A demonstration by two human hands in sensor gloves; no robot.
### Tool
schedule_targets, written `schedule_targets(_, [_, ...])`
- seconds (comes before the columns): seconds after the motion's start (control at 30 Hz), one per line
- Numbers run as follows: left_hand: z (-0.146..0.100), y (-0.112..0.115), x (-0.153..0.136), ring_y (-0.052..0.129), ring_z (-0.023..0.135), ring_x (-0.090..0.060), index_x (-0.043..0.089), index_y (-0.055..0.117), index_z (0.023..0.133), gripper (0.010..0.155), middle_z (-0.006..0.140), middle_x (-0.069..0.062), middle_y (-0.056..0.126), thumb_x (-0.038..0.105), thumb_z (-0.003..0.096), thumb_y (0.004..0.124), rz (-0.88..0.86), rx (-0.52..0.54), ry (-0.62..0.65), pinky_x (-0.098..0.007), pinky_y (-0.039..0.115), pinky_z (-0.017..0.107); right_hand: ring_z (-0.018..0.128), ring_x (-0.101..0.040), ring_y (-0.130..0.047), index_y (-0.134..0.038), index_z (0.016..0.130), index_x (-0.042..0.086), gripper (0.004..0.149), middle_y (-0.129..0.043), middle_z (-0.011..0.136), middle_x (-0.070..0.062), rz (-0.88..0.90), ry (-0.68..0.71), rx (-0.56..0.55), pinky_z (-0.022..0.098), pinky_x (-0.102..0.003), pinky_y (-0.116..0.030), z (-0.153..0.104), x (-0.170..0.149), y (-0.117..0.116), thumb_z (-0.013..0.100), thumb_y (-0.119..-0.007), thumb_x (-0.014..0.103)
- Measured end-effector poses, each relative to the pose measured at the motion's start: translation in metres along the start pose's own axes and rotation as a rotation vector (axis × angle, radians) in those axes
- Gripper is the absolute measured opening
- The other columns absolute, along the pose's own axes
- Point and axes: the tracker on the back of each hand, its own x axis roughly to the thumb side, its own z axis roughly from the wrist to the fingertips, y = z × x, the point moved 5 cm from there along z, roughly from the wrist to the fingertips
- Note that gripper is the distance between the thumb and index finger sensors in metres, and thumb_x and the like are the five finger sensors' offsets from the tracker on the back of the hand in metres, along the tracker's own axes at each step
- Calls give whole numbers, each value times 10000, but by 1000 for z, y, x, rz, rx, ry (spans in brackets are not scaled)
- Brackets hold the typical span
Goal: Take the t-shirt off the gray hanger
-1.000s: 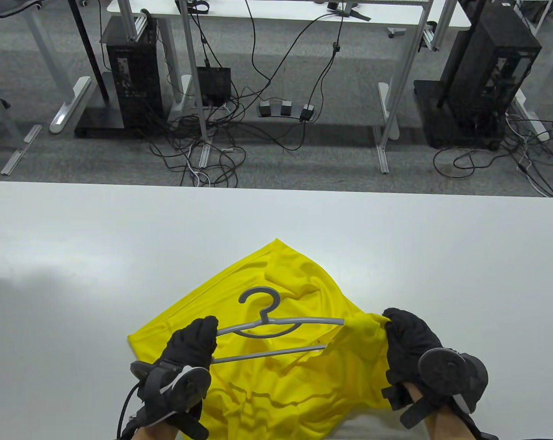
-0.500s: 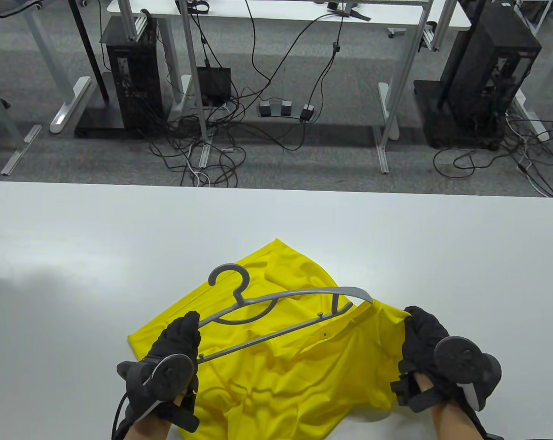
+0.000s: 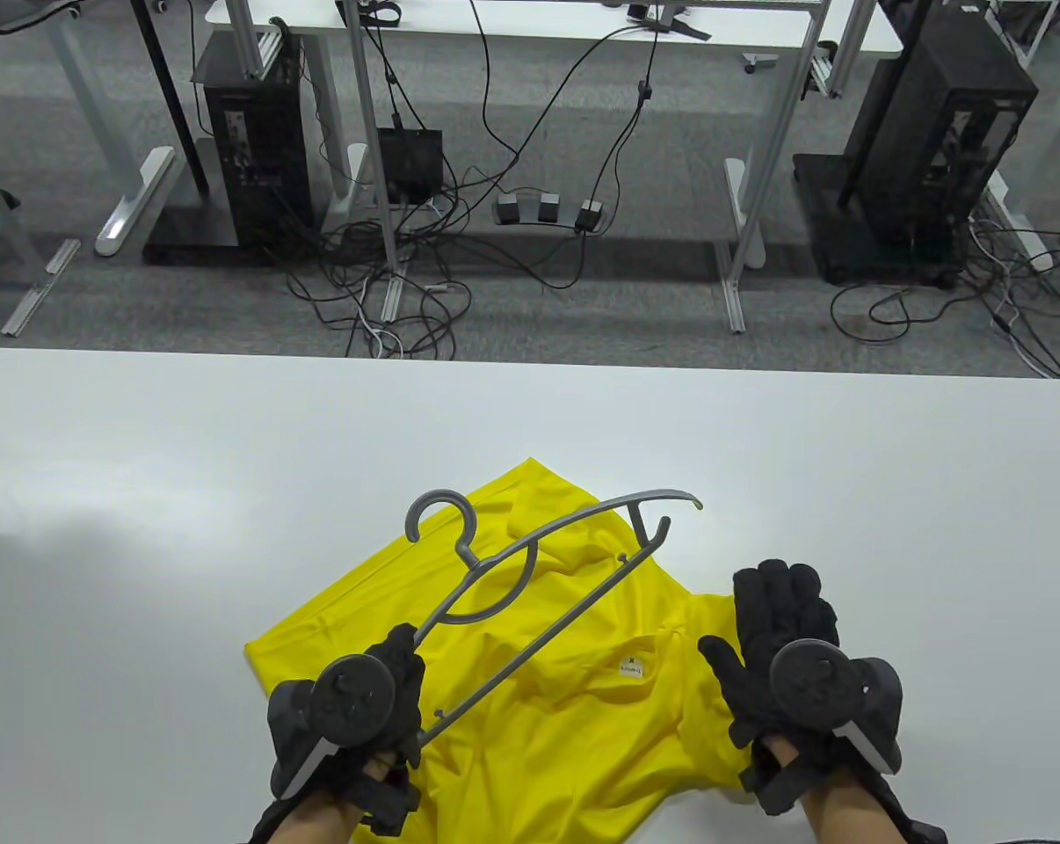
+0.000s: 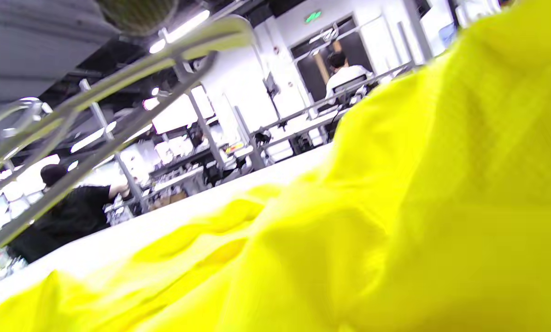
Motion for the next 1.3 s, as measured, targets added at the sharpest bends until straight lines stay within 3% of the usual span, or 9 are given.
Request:
schedule_targets(0.17, [5,23,-9,1079,495,-308,-47,690,965,549,781,-274,865,240,500,745,-14,-125,-63,-532,928,344,1033,-409,-48,-302,1103,146,836,-177,1154,-147,-35,67,29,676,-617,-100,-2,15,-6,460,-665,537])
schedule_targets(0.3, [8,36,-11,1050,549,-347,-46,665,982,575,828,-290,833,277,510,725,71,-197,-60,-561,884,379,1038,-413,-61,-321,1109,148,837,-186,1161,-148,-49,96,99,677,-619,-102,-2,20,-15,458,-658,552])
schedule_targets(0.53, [6,18,-4,985,670,-435,-41,629,1007,617,902,-309,773,324,517,714,134,-91,1,-611,822,440,1040,-418,-70,-330,1111,141,838,-198,1163,-153,-77,105,134,674,-615,-95,-2,24,-21,459,-652,557])
schedule_targets(0.63, [1,4,3,942,724,-452,-29,597,1028,638,941,-309,728,341,519,707,206,13,65,-631,784,483,1041,-419,-72,-328,1112,148,834,-203,1164,-153,-80,111,134,674,-616,-96,-2,25,-21,459,-648,558])
schedule_targets(0.7, [-2,-4,9,876,794,-465,16,524,1066,660,997,-301,648,349,523,695,259,80,113,-642,736,535,1042,-419,-72,-328,1113,160,832,-200,1166,-151,-79,115,141,674,-616,-94,-2,25,-22,459,-645,564])
schedule_targets(0.77, [-8,-14,18,745,903,-471,90,333,1105,715,1083,-270,454,352,532,671,330,180,178,-648,648,614,1043,-420,-72,-331,1115,165,834,-201,1168,-149,-81,121,145,674,-617,-92,-3,26,-23,457,-644,570])
schedule_targets(0.87, [-19,-25,34,572,1002,-472,107,163,1094,795,1117,-239,261,383,539,660,454,303,284,-657,523,688,1043,-421,-73,-332,1115,161,836,-202,1168,-150,-81,123,147,673,-617,-91,-3,26,-23,456,-643,572])
schedule_targets(0.97, [-24,-22,44,443,1056,-470,121,136,1096,834,1126,-217,169,436,536,667,541,305,346,-660,431,723,1044,-420,-75,-333,1115,156,838,-205,1168,-151,-87,122,153,673,-617,-92,-3,26,-25,457,-642,573])
schedule_targets(1.3, [-24,-1,58,286,1109,-443,185,133,1111,847,1150,-171,112,529,525,639,647,198,426,-658,293,757,1043,-421,-77,-337,1114,153,836,-208,1168,-151,-100,117,163,672,-616,-91,-3,26,-26,458,-641,571])
